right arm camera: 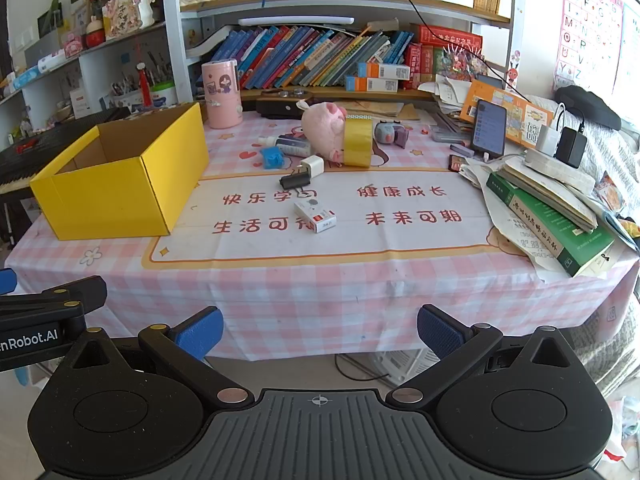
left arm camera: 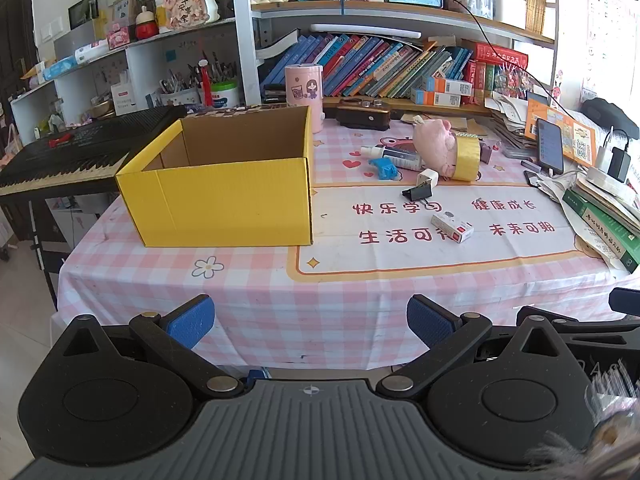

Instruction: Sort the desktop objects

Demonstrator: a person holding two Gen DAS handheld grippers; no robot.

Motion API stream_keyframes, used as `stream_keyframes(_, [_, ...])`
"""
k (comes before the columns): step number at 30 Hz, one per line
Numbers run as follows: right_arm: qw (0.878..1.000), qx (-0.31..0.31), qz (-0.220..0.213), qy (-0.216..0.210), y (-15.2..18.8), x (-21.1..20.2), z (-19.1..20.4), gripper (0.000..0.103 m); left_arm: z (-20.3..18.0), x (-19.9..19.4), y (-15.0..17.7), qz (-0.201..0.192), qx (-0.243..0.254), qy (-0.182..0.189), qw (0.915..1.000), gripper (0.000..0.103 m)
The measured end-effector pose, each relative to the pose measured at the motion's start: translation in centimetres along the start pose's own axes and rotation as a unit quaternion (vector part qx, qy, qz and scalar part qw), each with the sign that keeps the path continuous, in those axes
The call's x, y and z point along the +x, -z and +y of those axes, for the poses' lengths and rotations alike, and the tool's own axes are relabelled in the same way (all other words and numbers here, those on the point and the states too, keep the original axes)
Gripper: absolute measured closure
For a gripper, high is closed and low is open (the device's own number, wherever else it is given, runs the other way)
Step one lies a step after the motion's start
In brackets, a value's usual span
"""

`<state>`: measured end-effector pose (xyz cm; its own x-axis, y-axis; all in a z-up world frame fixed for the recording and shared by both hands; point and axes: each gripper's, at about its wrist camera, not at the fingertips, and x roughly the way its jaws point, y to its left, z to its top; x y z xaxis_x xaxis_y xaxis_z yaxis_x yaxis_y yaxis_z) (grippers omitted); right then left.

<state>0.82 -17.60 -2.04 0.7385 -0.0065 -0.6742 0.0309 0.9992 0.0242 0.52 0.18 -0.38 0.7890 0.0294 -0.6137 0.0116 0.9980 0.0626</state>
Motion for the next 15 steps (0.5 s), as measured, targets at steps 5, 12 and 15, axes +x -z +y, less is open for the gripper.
stream_keyframes(5, [1.000, 0.001, 0.000, -0.001, -0.05, 0.16, 0.09, 0.000, 0.04, 0.03, 0.00, 0.000, -0.001, 0.000, 1.0000, 0.000])
stream_keyframes(12, [1.000, 0.001, -0.001, -0.002, -0.11, 0.07, 0.11, 0.000, 0.19, 0.20, -0.09, -0.002, -0.002, 0.002, 1.0000, 0.000])
stream_keyframes(15, [1.000, 0.001, -0.001, -0.001, -0.11, 0.05, 0.14, 0.000, 0.18, 0.17, -0.09, -0.002, -0.002, 0.002, 1.0000, 0.000])
